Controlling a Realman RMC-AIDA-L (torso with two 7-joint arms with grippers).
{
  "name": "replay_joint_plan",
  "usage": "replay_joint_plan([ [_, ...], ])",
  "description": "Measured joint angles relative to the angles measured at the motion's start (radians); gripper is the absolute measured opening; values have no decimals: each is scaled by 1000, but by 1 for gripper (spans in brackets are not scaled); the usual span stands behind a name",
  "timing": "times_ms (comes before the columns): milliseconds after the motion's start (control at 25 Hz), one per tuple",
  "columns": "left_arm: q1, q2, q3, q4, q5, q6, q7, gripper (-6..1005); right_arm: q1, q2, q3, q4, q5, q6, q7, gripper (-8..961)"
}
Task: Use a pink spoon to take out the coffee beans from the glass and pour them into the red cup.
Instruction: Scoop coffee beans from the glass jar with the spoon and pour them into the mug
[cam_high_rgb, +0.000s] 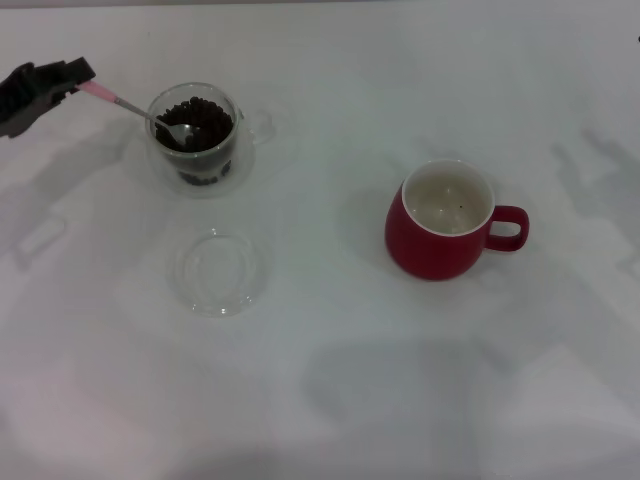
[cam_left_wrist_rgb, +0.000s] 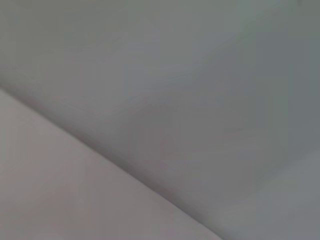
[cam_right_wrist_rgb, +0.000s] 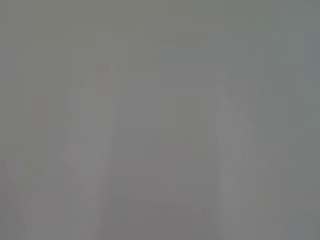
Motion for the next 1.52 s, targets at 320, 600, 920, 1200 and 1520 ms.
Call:
replay_joint_plan([
  [320, 18, 3, 0, -52, -65, 5, -47, 137, 11, -1, 2, 0, 0, 32, 0, 450],
  [600, 34, 8, 0, -54, -112, 44, -73, 136, 21, -1, 2, 0, 0, 59, 0, 450],
  [920, 34, 18, 2, -49, -137, 121, -80, 136, 37, -1, 2, -2, 0, 74, 0, 450],
  [1200, -20, 19, 11, -52, -111, 193, -80, 137, 53, -2, 1, -4, 0, 74, 0, 450],
  [1520, -119, -2, 28, -55, -16, 230, -99, 136, 60, -3, 1, -8, 0, 74, 0, 450],
])
